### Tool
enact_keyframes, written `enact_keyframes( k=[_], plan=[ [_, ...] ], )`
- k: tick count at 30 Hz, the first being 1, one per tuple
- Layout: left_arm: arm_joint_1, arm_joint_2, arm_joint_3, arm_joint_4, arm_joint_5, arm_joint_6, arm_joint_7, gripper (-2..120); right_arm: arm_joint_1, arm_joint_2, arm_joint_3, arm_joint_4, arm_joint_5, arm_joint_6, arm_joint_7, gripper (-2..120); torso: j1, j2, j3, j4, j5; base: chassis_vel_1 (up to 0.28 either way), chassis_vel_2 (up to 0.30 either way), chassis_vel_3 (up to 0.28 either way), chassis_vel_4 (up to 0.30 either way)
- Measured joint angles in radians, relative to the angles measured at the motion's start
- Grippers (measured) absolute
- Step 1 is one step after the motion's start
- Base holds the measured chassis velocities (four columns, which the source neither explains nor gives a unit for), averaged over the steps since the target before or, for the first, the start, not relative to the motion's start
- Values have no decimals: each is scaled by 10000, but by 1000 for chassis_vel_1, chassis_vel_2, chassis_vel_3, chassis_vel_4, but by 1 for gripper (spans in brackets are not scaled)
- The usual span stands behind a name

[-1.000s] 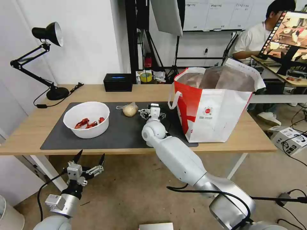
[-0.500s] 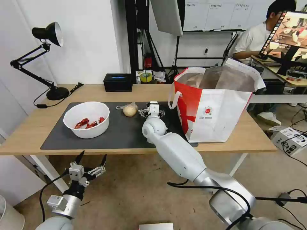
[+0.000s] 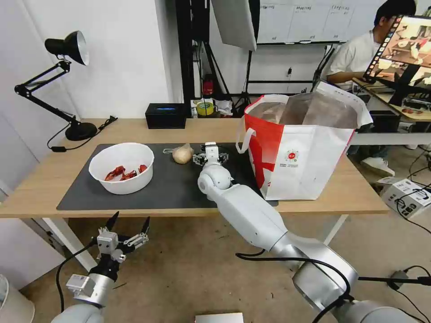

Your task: Pick up the trash from the table and place it into the takeout bag.

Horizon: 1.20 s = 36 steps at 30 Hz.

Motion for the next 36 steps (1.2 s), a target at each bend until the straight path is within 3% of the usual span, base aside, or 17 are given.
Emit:
enact_keyframes(
  k=[36],
  plan=[
    [50,127,11,-54,-27,-39,4,100,104,-52,85,-169,84,-96,-631,99,0,0,0,0,0,0,0,0,0]
  ],
)
